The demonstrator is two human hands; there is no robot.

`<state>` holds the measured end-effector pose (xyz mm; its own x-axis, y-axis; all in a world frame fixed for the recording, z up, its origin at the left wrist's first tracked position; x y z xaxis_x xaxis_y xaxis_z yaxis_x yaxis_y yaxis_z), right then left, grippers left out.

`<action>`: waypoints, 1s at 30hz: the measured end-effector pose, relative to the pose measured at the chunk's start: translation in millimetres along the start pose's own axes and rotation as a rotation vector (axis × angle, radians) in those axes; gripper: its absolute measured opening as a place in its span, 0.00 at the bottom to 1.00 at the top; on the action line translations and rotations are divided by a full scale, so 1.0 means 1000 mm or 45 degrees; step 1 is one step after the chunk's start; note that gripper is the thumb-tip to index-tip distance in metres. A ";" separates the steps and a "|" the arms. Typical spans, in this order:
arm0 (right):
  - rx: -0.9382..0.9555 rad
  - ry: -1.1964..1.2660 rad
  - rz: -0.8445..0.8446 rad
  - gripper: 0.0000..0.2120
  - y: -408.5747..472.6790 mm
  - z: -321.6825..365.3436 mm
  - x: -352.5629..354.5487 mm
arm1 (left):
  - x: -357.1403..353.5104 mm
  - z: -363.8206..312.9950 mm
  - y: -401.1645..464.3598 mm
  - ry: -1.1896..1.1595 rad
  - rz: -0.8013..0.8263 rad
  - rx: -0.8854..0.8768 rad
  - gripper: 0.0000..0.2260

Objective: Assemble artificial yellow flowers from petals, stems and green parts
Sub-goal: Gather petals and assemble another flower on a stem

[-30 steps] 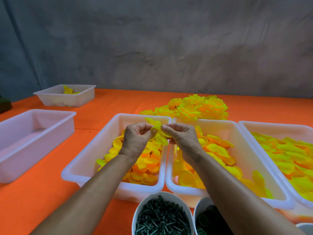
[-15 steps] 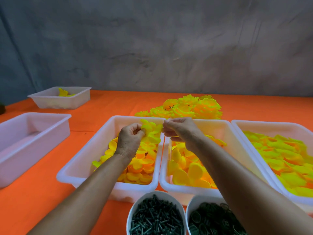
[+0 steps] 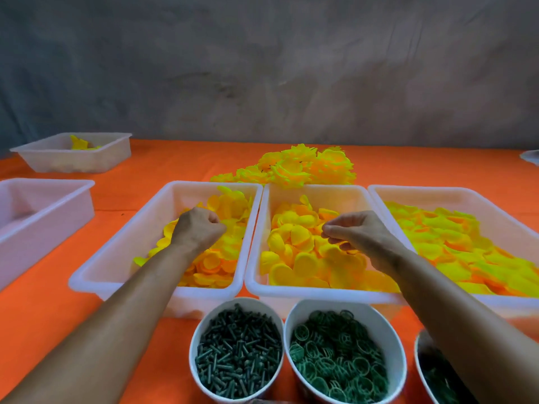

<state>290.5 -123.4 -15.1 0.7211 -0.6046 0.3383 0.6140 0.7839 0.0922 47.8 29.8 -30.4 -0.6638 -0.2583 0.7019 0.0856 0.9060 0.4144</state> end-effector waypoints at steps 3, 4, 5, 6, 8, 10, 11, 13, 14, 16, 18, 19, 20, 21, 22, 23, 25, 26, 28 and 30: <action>0.105 -0.004 0.053 0.04 -0.001 -0.001 -0.007 | 0.005 -0.004 -0.004 0.009 0.080 0.024 0.09; 0.142 -0.009 0.082 0.05 -0.001 0.000 -0.009 | 0.007 -0.007 -0.005 0.008 0.103 0.033 0.07; 0.168 -0.019 0.119 0.06 -0.002 0.000 -0.011 | 0.009 -0.009 -0.005 0.014 0.131 0.046 0.07; 0.180 -0.031 0.164 0.08 -0.003 0.001 -0.013 | 0.011 -0.010 -0.006 0.025 0.162 0.066 0.06; 0.184 -0.072 0.256 0.10 -0.004 0.001 -0.015 | 0.011 -0.011 -0.005 0.050 0.203 0.104 0.06; 0.196 -0.143 0.315 0.11 -0.005 0.001 -0.016 | 0.010 -0.009 -0.003 0.056 0.202 0.124 0.05; 0.207 -0.190 0.334 0.11 -0.004 0.001 -0.017 | 0.009 -0.007 -0.003 0.043 0.191 0.138 0.04; 0.244 -0.305 0.377 0.11 -0.004 0.000 -0.018 | 0.006 -0.004 -0.001 -0.004 0.168 0.159 0.04; 0.262 -0.363 0.397 0.10 -0.004 0.000 -0.020 | 0.006 -0.003 0.000 -0.034 0.159 0.165 0.05; 0.271 -0.456 0.437 0.05 -0.004 -0.002 -0.021 | 0.006 -0.004 -0.001 -0.093 0.139 0.167 0.06; 0.291 -0.510 0.493 0.07 -0.005 -0.003 -0.023 | 0.007 -0.006 -0.002 -0.153 0.102 0.160 0.06; 0.288 -0.499 0.491 0.06 -0.005 -0.004 -0.023 | 0.007 -0.007 -0.003 -0.188 0.071 0.160 0.05; 0.274 -0.447 0.463 0.04 -0.004 -0.004 -0.023 | 0.008 -0.008 -0.003 -0.225 0.035 0.161 0.04; 0.257 -0.365 0.420 0.02 -0.003 -0.003 -0.021 | 0.008 -0.008 -0.004 -0.260 0.000 0.162 0.02; 0.243 -0.275 0.372 0.04 -0.002 -0.002 -0.020 | 0.009 -0.009 -0.005 -0.295 -0.025 0.159 0.02; 0.228 -0.204 0.326 0.06 -0.001 -0.001 -0.018 | 0.009 -0.010 -0.006 -0.326 -0.041 0.151 0.02; 0.200 -0.123 0.257 0.07 0.000 0.000 -0.017 | 0.009 -0.012 -0.007 -0.354 -0.063 0.115 0.02; 0.179 -0.088 0.232 0.07 0.001 0.000 -0.017 | 0.009 -0.014 -0.008 -0.354 -0.076 0.090 0.03; 0.135 -0.020 0.171 0.06 0.002 0.000 -0.016 | 0.010 -0.017 -0.008 -0.358 -0.095 0.039 0.03; 0.114 0.018 0.095 0.06 0.004 -0.001 -0.014 | 0.011 -0.023 -0.007 -0.369 -0.109 -0.029 0.04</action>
<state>282.9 -111.7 -20.4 0.7685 -0.5454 0.3345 0.5277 0.8360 0.1507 56.9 13.3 -12.7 -0.8536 -0.2242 0.4701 0.0342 0.8765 0.4801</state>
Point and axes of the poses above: each hand's wrist, its own y-axis towards the middle knuckle, its own x-axis out of the back of the hand, z = x × y, the point moved 1 cm from there along y, towards the middle knuckle, and after that the axes turned 14 degrees about -z, right-handed, at the moved point
